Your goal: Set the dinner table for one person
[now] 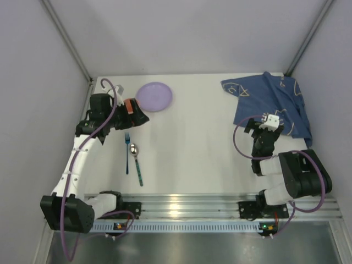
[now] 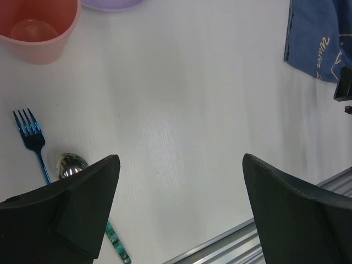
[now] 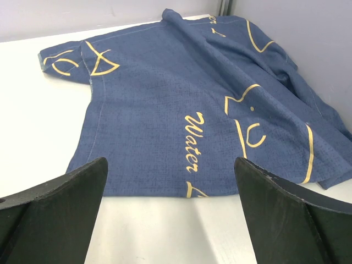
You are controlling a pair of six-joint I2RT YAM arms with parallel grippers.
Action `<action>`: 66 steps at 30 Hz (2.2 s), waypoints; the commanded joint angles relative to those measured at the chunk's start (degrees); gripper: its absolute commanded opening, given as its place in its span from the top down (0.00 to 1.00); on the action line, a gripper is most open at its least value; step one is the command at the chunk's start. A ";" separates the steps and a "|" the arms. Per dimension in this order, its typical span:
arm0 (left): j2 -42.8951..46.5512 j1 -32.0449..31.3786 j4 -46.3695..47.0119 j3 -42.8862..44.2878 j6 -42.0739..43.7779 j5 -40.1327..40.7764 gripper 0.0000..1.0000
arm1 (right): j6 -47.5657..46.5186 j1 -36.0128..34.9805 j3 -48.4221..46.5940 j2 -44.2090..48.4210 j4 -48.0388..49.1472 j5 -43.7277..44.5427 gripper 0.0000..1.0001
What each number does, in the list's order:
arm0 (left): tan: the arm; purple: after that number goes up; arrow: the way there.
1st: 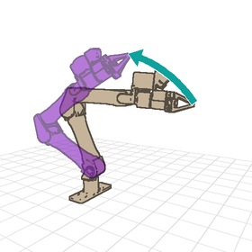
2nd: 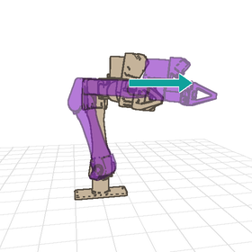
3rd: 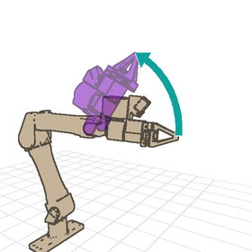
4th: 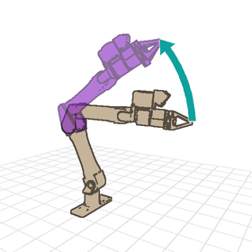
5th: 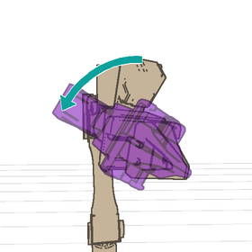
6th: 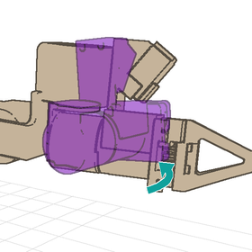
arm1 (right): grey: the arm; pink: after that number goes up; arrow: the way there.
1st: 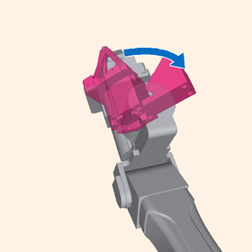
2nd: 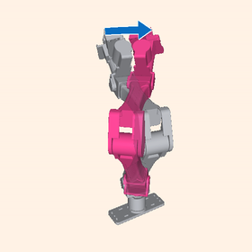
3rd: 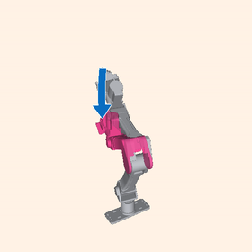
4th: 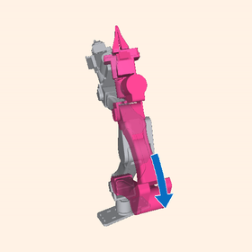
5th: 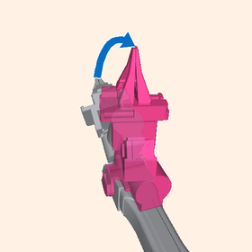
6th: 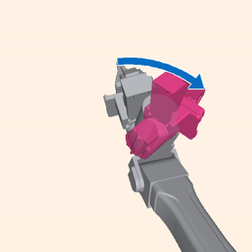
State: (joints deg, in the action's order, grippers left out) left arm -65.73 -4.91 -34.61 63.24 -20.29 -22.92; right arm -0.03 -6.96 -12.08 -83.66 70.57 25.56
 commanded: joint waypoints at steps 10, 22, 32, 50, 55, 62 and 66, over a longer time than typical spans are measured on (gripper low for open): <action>4.74 -0.01 -8.09 3.90 -4.31 15.95 0.01 | -0.41 0.02 -0.40 -0.01 1.42 -0.87 0.00; 7.55 -0.01 -13.64 13.74 -5.02 21.34 0.01 | -0.41 0.11 -0.32 -0.01 1.51 -0.95 0.00; 6.32 -0.01 -16.02 18.76 -7.83 22.04 0.01 | -0.93 -0.07 -0.41 0.68 1.76 0.18 0.00; 10.46 0.07 -7.31 9.61 -19.08 26.96 0.01 | 34.23 4.41 -72.96 -10.58 -93.36 -15.21 0.00; 11.76 0.07 -9.16 10.94 -16.10 28.80 0.01 | 33.26 4.76 -90.66 -25.13 -112.82 -15.45 0.00; 13.17 0.07 -11.52 12.43 -13.90 27.14 0.01 | 31.68 4.77 -94.27 -36.91 -119.25 -18.70 0.00; 13.79 0.07 -12.93 13.39 -12.76 27.66 0.01 | 31.32 3.80 -95.59 -41.49 -121.98 -20.11 0.03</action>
State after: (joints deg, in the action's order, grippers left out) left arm -53.28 -4.91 -46.44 74.11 -34.87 4.36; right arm 32.01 -2.28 -103.31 -124.60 -46.78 7.03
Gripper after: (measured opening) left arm 0.988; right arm 0.981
